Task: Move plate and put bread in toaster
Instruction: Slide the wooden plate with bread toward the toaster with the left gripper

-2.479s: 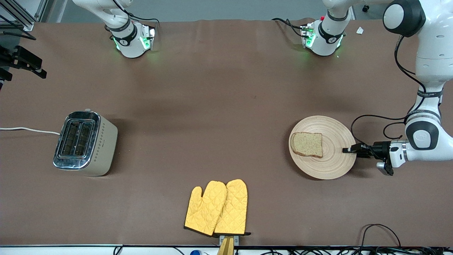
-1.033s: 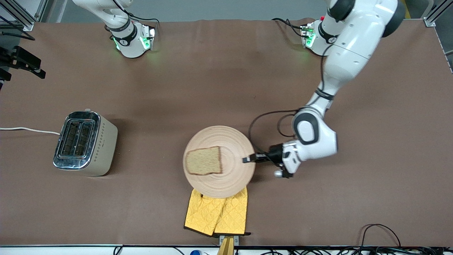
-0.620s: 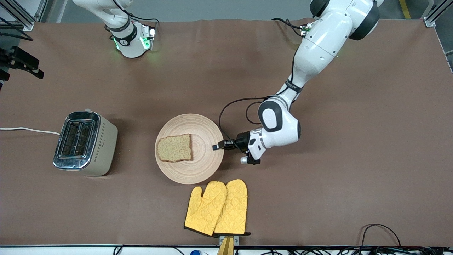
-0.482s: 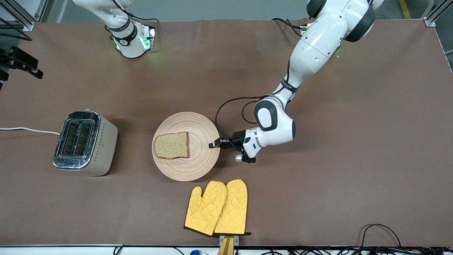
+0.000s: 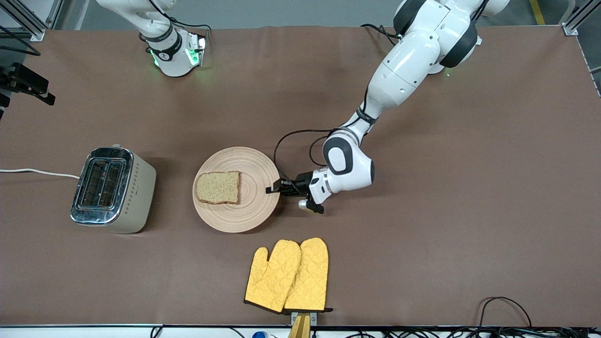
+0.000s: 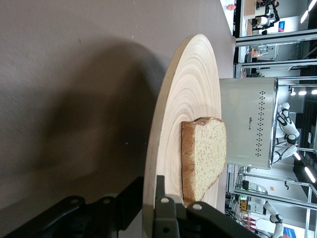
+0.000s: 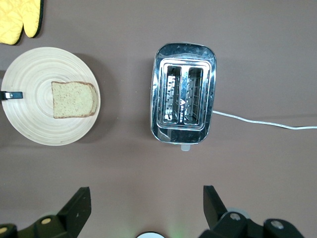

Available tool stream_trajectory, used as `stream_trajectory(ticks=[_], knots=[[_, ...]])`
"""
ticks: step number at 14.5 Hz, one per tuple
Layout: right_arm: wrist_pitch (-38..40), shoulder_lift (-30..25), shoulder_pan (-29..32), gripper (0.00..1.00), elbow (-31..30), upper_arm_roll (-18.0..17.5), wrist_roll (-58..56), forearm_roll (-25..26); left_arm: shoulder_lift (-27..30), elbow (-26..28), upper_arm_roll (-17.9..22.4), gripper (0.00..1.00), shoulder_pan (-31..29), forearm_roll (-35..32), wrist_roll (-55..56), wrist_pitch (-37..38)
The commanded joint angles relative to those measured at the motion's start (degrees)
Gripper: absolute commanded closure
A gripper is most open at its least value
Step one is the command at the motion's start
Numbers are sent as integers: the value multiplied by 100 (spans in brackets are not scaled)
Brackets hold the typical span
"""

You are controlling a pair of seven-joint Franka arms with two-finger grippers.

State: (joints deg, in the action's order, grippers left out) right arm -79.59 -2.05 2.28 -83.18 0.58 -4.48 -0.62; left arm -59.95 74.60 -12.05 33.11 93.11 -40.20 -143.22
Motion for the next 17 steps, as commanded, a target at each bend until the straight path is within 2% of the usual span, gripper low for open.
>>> stream_trajectory(ticks=[1, 6, 9, 10, 12, 13, 14, 15, 17], knots=[[101, -42, 10, 0, -50, -49, 70, 88, -87, -244, 0, 100, 134, 400, -198, -21], [163, -42, 18, 0, -58, -58, 79, 88, -236, -244, 9, 99, 249, 857, -637, -21], [199, -42, 27, 0, -67, -58, 79, 79, -307, -244, 44, 95, 275, 857, -656, -30], [199, -42, 27, 0, -67, -58, 79, 79, -315, -244, 53, 86, 284, 857, -647, -30], [199, -42, 36, 0, -58, -58, 70, 79, -307, -235, 71, 58, 284, 831, -577, -39], [199, -42, 27, 0, -58, -58, 70, 79, -298, -235, 97, 5, 292, 814, -568, -100], [190, -42, 27, 0, -58, -58, 79, 79, -272, -218, 123, 0, 284, 787, -568, -222], [199, -42, 36, 0, -58, -58, 88, 79, -237, -200, 141, 0, 275, 718, -524, -250], [173, -33, 45, 0, -76, -58, 88, 44, -106, -156, 219, 0, 144, -60, -166, -259]])
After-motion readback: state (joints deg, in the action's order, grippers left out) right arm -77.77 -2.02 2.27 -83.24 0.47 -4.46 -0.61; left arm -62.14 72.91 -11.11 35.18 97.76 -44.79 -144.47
